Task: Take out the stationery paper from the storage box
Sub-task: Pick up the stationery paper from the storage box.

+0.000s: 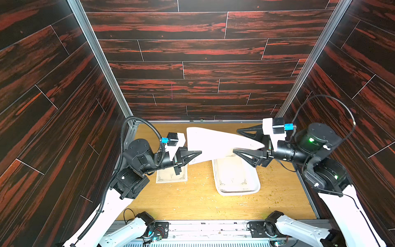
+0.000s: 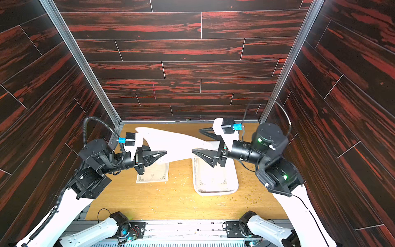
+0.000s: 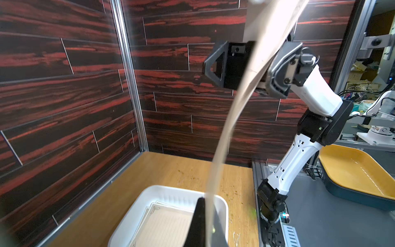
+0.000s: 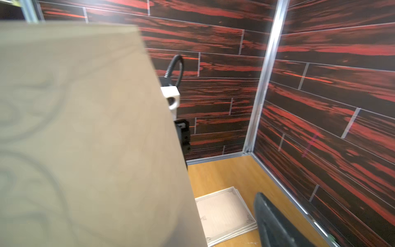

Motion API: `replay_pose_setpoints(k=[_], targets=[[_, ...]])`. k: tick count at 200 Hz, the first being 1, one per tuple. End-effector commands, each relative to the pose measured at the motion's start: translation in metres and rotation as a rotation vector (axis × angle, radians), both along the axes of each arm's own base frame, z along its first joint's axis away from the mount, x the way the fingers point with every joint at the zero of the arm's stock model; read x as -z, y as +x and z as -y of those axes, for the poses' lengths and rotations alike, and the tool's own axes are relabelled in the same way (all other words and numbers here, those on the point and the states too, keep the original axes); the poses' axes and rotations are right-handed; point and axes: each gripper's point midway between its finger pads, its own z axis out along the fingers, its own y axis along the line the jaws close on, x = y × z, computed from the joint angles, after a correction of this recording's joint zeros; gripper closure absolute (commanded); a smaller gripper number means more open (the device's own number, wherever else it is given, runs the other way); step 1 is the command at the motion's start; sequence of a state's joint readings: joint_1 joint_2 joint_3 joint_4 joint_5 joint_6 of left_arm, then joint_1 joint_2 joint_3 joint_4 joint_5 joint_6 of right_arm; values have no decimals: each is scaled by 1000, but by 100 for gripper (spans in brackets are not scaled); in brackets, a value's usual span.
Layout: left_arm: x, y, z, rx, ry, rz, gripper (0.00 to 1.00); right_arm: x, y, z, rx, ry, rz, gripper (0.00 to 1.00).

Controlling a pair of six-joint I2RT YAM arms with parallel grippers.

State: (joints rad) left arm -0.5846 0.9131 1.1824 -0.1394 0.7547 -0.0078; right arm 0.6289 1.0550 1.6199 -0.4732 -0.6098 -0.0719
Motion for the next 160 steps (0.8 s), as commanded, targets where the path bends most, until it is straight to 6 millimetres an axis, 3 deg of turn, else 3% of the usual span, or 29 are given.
replay_pose_setpoints(k=[1, 31, 69, 122, 160], targets=[[-2, -2, -2, 14, 13, -31, 100, 2, -5, -3, -61, -16, -35, 24], [15, 19, -4, -22, 34, -144, 100, -1, 20, 9, 13, 27, -95, 22], [56, 57, -22, -176, 102, -321, 100, -7, 54, 15, 85, 54, -155, 21], [100, 96, -65, -390, 131, -517, 100, 3, 98, 27, 323, 34, -174, 21], [137, 124, -97, -539, 172, -692, 100, 12, 103, 29, 349, 27, -197, 21]])
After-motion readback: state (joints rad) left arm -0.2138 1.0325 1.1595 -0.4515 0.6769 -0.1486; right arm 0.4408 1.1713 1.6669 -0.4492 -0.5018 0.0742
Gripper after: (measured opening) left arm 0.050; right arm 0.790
